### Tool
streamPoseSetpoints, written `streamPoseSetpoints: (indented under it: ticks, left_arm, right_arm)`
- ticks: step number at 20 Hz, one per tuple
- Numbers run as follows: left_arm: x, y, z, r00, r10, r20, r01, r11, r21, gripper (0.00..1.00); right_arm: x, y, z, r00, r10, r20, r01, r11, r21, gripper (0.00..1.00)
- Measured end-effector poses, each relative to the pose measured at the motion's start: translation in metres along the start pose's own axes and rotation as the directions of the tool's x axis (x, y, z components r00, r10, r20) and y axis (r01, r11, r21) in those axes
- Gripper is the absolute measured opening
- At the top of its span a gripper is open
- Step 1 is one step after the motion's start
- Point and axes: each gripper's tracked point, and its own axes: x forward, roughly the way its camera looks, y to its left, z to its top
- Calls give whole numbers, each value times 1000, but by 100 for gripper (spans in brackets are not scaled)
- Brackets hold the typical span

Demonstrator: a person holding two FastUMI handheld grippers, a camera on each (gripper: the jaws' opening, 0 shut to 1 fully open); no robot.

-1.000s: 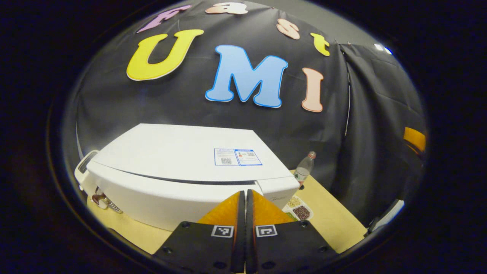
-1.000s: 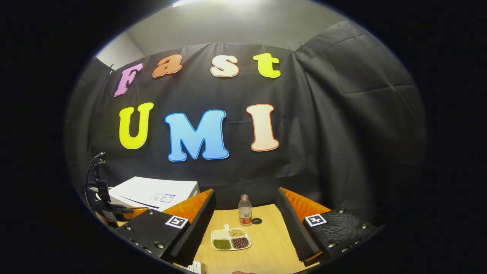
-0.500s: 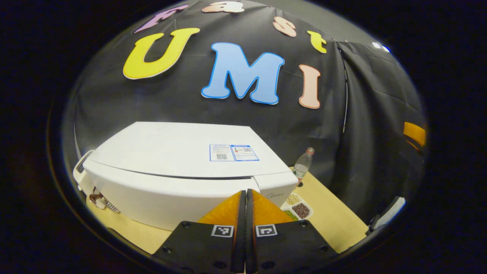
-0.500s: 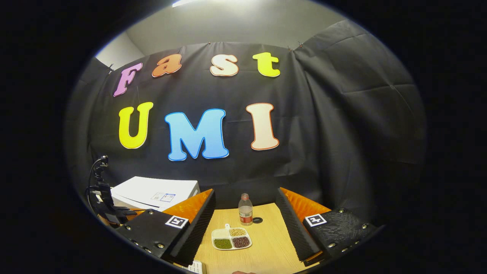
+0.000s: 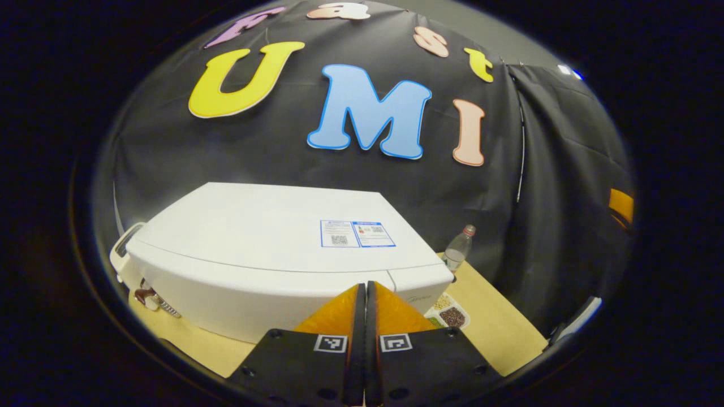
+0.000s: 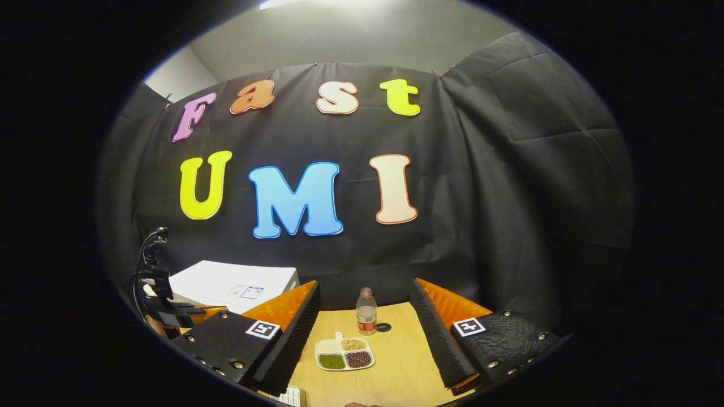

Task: Open the microwave oven with the left hand, put the food in, and close the microwave oven.

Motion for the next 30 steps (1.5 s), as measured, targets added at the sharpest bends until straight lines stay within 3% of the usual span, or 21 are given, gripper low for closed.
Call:
streamPoseSetpoints:
  ticks: [2,4,7,9,11,15,18,23,30]
  left_arm:
    - [-27,-6,35,996,-11,85,12,1000,-10,7]
    - [-72,-3,83,982,13,190,-23,998,51,7]
    - [-147,11,149,933,56,354,-111,985,135,11]
    - [-201,28,169,907,79,413,-148,979,138,55]
    - [-228,35,186,901,76,426,-143,981,127,100]
    - [-283,58,197,887,97,452,-143,987,70,98]
    - [-311,74,197,871,113,479,-178,980,94,96]
    - [-345,84,199,857,82,508,-180,973,147,98]
    - [-370,84,203,844,10,537,-124,976,177,98]
  right_arm:
    - [-3,11,8,1000,21,15,-20,1000,-13,95]
    - [-6,24,18,998,43,40,-42,999,-25,95]
    - [-13,46,37,995,75,70,-75,997,-6,95]
    - [-18,61,50,993,90,79,-91,996,11,95]
    - [-27,76,56,990,111,84,-112,994,0,95]
    - [-45,98,68,988,124,98,-122,992,-23,95]
    - [-60,116,78,986,123,114,-121,992,-24,95]
    - [-82,141,90,982,111,149,-109,994,-24,95]
    - [-112,176,92,980,114,161,-107,993,-56,95]
